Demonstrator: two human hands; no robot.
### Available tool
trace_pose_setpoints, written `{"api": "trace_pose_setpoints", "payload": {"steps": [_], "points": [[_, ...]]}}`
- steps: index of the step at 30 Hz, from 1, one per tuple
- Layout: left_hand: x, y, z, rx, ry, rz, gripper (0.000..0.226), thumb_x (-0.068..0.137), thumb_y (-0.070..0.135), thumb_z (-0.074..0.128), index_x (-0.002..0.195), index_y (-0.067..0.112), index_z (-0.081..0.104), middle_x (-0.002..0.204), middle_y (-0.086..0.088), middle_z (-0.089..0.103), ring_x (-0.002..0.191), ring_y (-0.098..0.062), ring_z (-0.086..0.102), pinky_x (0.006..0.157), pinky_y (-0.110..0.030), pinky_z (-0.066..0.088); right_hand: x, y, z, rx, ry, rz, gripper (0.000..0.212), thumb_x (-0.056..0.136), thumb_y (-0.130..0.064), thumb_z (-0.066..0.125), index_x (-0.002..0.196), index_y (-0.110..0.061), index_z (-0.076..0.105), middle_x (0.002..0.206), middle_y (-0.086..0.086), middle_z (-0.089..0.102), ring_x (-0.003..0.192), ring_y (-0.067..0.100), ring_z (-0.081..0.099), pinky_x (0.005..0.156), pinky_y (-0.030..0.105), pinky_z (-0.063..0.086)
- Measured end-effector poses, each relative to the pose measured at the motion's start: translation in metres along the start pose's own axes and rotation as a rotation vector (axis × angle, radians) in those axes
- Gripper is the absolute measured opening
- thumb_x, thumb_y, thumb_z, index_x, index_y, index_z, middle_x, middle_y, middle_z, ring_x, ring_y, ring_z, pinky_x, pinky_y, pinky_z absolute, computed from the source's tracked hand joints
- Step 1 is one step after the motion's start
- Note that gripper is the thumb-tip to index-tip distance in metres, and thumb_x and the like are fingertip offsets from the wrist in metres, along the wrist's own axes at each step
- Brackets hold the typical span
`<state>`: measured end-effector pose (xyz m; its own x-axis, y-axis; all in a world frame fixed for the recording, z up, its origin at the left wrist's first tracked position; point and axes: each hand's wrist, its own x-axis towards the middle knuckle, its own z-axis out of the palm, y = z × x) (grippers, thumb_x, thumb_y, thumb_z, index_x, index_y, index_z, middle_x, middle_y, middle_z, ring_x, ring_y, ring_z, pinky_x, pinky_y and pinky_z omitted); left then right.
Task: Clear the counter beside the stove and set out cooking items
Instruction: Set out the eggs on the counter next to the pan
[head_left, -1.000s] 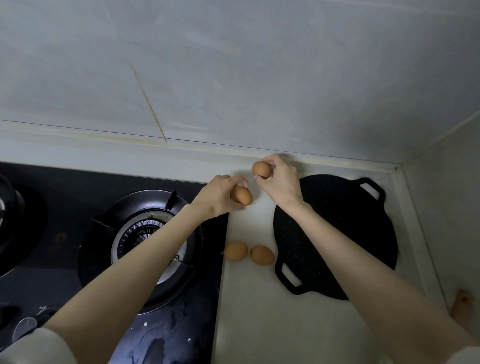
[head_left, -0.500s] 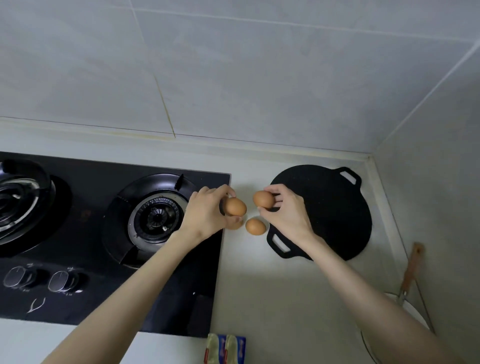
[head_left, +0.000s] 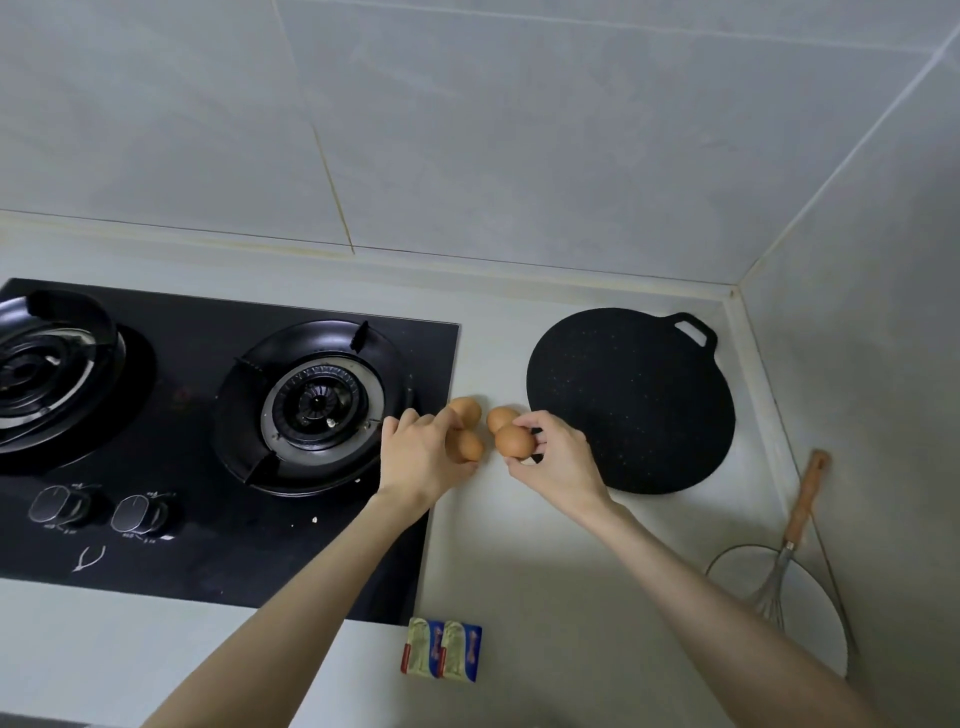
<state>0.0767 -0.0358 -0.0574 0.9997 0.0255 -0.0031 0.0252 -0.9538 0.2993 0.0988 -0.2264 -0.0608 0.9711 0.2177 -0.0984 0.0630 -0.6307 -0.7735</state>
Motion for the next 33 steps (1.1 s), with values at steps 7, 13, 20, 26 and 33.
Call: {"api": "trace_pose_setpoints", "payload": {"steps": [7,13,20,26,33], "points": [[0.004,-0.005,0.019,0.085,0.109,0.019,0.050,0.067,0.063,0.048,0.092,0.021,0.062,0.069,0.006,0.066,0.076,-0.023,0.050,0.071,-0.034,0.023,-0.001,0.013,0.017,-0.068,-0.025,-0.024,0.037,0.073,-0.021,0.074,0.108,-0.023,0.062,0.106,-0.007,0.064,0.087,0.013,0.062,0.077,0.030,0.053],[0.003,-0.004,0.023,0.118,0.104,0.028,0.044,0.065,0.059,0.059,0.088,0.022,0.062,0.067,0.008,0.064,0.074,-0.021,0.051,0.070,-0.033,0.020,-0.002,0.020,0.027,-0.117,-0.002,-0.080,0.033,0.073,-0.016,0.071,0.104,-0.019,0.062,0.103,-0.005,0.061,0.087,0.019,0.061,0.073,0.032,0.050],[0.002,-0.013,0.025,0.147,0.144,0.080,0.038,0.066,0.053,0.065,0.087,0.021,0.067,0.071,0.008,0.064,0.072,-0.023,0.054,0.069,-0.033,0.024,0.001,0.026,0.035,-0.207,0.060,-0.174,0.031,0.071,-0.016,0.071,0.102,-0.018,0.064,0.097,-0.002,0.061,0.088,0.020,0.058,0.066,0.043,0.054],[0.000,-0.019,0.025,0.161,0.156,0.062,0.036,0.067,0.051,0.066,0.086,0.020,0.068,0.069,0.008,0.064,0.071,-0.022,0.054,0.069,-0.033,0.021,0.009,0.020,0.034,-0.160,0.089,-0.178,0.030,0.075,-0.018,0.072,0.104,-0.016,0.064,0.098,-0.002,0.063,0.089,0.020,0.058,0.073,0.035,0.053],[0.000,-0.015,0.021,0.130,0.185,0.032,0.046,0.072,0.061,0.048,0.084,0.021,0.065,0.073,0.008,0.065,0.074,-0.022,0.055,0.070,-0.032,0.023,0.014,0.022,0.034,-0.117,0.065,-0.178,0.032,0.079,-0.019,0.071,0.110,-0.018,0.063,0.104,-0.003,0.063,0.093,0.019,0.059,0.077,0.038,0.054]]}}
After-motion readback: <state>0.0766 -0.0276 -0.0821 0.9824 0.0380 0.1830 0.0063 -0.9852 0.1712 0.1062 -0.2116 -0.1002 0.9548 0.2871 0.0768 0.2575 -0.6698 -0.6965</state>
